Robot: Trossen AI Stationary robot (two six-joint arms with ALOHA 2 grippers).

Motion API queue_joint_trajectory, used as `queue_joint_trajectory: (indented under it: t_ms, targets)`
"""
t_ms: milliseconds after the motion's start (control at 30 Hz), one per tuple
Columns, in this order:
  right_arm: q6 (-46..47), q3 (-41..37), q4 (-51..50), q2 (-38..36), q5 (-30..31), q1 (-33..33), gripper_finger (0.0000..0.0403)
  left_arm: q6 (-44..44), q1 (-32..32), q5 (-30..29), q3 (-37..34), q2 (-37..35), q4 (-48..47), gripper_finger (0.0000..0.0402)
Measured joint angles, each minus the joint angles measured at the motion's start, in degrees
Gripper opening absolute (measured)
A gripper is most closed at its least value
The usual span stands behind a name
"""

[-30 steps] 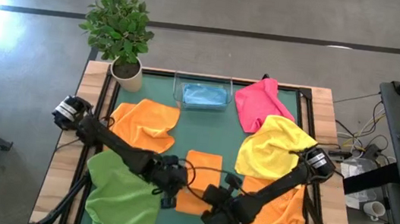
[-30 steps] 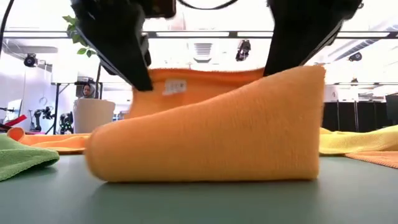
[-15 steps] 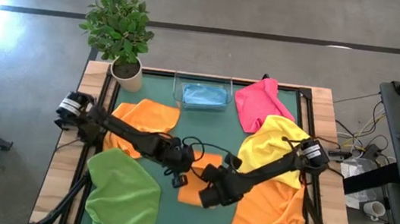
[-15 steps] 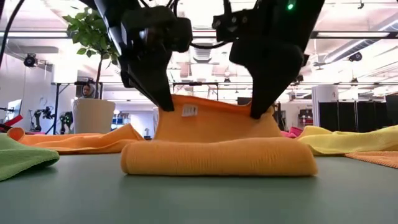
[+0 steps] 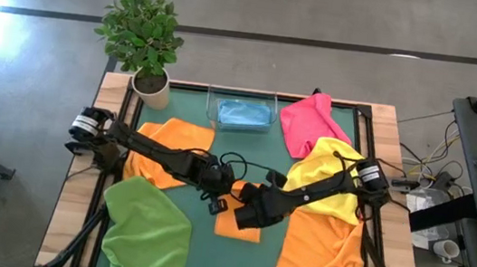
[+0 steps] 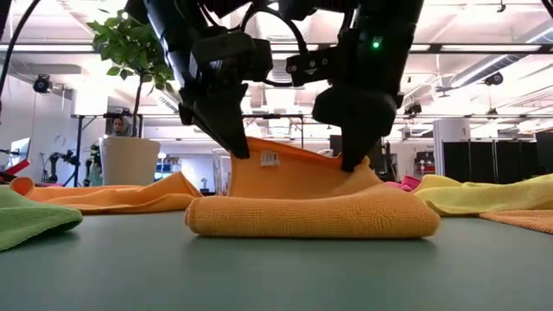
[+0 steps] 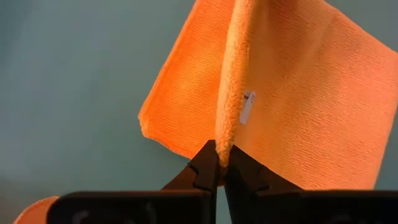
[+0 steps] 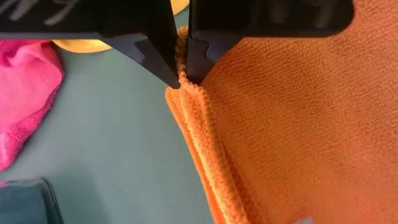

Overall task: Fold microfiber towels
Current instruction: Fold the right orange microfiber towel

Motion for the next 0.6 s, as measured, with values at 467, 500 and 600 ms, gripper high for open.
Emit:
queue_joint_trajectory:
  t_ms: [467, 500, 600]
  targets:
    - [-1.55, -0.22, -0.58, 0.00, 2.29, -1.41, 0.0075, 4.27, 0.10, -1.23, -0.11, 0.04, -0.50, 0.0085]
    - [-1.55, -0.22, -0.62, 0.00, 3.34, -1.42, 0.0084, 4.12, 0.18, -1.42, -0.11, 0.04, -0.54, 0.0098]
    - [-1.94, -0.22, -0.38, -0.09, 6.08, -1.48, 0.0105, 3.99, 0.34, -1.44, 0.31, 0.04, -1.41, 0.0130]
